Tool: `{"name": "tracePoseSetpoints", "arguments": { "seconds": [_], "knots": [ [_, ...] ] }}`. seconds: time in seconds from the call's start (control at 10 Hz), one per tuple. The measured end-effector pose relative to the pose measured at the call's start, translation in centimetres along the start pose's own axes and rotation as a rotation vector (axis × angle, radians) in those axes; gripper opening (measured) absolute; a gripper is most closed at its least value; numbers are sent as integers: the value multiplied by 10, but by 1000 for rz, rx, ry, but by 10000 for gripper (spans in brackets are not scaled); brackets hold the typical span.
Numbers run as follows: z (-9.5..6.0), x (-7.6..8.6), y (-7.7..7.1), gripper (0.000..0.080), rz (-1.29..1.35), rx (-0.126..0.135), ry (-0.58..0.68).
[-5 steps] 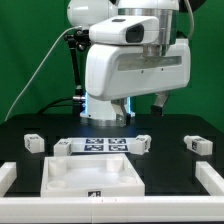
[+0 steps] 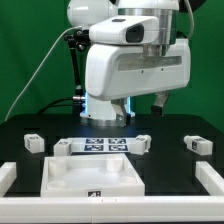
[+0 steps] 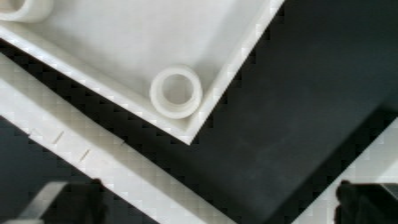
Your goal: Assemble one leg
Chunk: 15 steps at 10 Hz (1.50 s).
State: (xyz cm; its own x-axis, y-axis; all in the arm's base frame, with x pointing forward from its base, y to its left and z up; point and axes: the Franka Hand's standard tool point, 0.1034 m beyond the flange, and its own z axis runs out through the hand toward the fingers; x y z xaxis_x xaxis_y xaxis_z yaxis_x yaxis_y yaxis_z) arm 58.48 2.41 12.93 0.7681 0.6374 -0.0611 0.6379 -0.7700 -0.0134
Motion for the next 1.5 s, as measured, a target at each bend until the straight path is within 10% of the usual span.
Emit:
{"name": "tracePoseSetpoints", "arguments": {
  "seconds": [1.5],
  "knots": [
    [40,-42,12,650,-612,-23,-32]
  ]
}}
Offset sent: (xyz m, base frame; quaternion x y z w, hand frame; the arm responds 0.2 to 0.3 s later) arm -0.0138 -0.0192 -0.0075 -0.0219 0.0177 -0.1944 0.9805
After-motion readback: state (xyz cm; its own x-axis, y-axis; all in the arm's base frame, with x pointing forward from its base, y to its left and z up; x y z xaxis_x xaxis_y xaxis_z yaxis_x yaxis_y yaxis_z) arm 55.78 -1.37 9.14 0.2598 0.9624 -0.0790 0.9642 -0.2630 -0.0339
